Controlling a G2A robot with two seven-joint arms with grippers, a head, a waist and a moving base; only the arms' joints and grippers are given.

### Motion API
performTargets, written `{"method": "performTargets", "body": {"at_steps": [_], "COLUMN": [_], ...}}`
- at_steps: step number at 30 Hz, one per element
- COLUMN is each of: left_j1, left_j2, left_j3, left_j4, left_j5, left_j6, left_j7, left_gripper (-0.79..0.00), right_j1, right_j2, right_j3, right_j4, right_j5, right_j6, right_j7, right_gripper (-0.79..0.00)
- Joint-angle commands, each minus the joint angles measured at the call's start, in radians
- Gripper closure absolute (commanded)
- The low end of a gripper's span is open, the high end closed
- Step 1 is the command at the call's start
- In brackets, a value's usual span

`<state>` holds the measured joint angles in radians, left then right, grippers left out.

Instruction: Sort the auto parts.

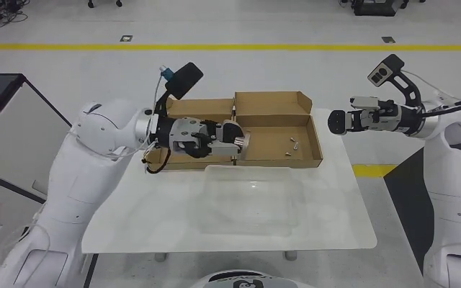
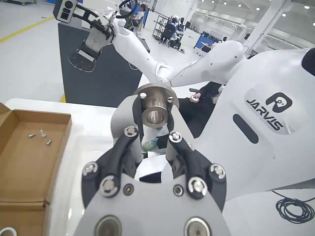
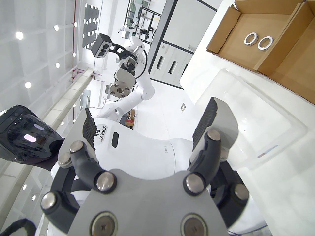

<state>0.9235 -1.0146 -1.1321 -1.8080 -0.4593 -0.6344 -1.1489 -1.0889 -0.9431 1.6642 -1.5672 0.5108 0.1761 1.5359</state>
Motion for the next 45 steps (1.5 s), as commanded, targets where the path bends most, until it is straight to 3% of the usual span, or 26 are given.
{"method": "performTargets", "body": {"at_steps": [1,7,14,22,32,36,45], "left_j1": [0.009,-0.011,-0.047,-0.053,-0.005,0.012,0.024], "left_j2": [-0.004,-0.020,-0.040,-0.068,-0.124,-0.153,-0.204], "left_j3": [-0.006,0.005,0.051,0.068,0.005,-0.030,-0.083], "left_j4": [-0.010,0.009,0.048,0.026,-0.011,-0.001,0.048], "left_j5": [-0.001,-0.134,-0.395,-0.669,-0.874,-0.896,-0.731], "left_j6": [-0.014,-0.079,-0.161,-0.133,-0.053,-0.013,0.010], "left_j7": [0.083,0.187,0.129,0.096,0.016,-0.024,-0.047], "left_gripper": [0.000,0.000,0.000,0.000,0.000,0.000,0.000], "right_j1": [0.000,0.000,0.000,0.000,0.000,0.000,0.000], "right_j2": [0.000,0.000,0.000,0.000,0.000,0.000,0.000], "right_j3": [0.000,0.000,0.000,0.000,0.000,0.000,0.000], "right_j4": [0.000,0.000,0.000,0.000,0.000,0.000,0.000], "right_j5": [0.000,0.000,0.000,0.000,0.000,0.000,0.000], "right_j6": [0.000,0.000,0.000,0.000,0.000,0.000,0.000], "right_j7": [0.000,0.000,0.000,0.000,0.000,0.000,0.000], "right_gripper": [-0.785,-0.785,-0.785,-0.785,-0.785,-0.785,-0.785]}}
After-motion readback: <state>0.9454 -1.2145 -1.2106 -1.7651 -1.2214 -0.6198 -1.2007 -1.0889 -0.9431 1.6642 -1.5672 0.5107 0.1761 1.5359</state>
